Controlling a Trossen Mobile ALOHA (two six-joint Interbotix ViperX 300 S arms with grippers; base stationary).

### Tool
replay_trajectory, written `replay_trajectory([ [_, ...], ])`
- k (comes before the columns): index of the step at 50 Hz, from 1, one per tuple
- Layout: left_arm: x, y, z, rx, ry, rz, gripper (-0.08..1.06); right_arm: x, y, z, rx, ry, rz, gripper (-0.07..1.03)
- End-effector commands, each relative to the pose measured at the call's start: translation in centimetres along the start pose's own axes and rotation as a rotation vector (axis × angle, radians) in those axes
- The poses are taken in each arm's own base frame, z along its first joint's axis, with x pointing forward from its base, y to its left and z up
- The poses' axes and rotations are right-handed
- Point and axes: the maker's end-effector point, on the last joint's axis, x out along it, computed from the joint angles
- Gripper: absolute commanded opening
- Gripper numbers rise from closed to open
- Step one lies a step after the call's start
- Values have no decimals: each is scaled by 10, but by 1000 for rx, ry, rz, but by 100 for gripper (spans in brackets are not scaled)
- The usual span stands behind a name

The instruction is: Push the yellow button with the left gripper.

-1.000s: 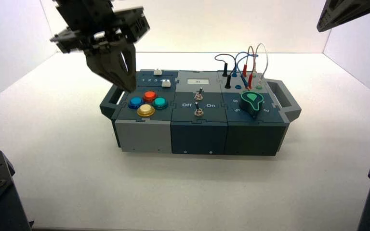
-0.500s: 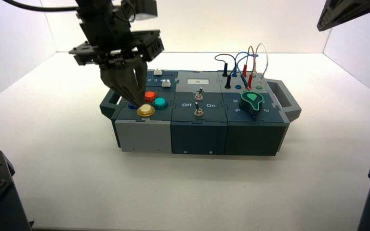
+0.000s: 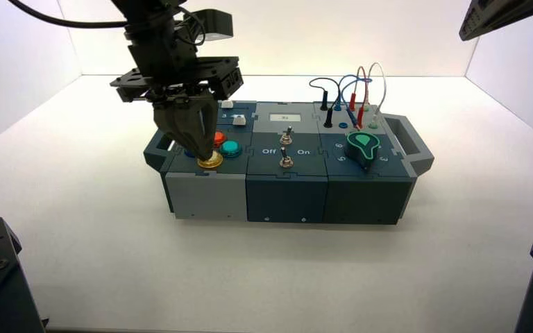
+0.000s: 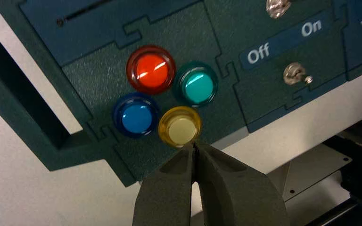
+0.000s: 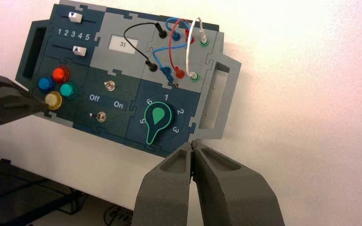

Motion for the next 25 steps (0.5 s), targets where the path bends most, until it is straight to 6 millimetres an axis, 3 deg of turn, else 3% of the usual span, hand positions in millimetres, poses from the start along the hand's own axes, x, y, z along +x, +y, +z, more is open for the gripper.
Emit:
replay_trajectory([
  [1, -7, -6, 13, 18, -38, -7, -3, -4, 2, 7, 3, -19, 6, -3],
  [25, 13, 0, 7, 3, 23, 11, -3, -8, 2, 6, 4, -29, 7, -2],
])
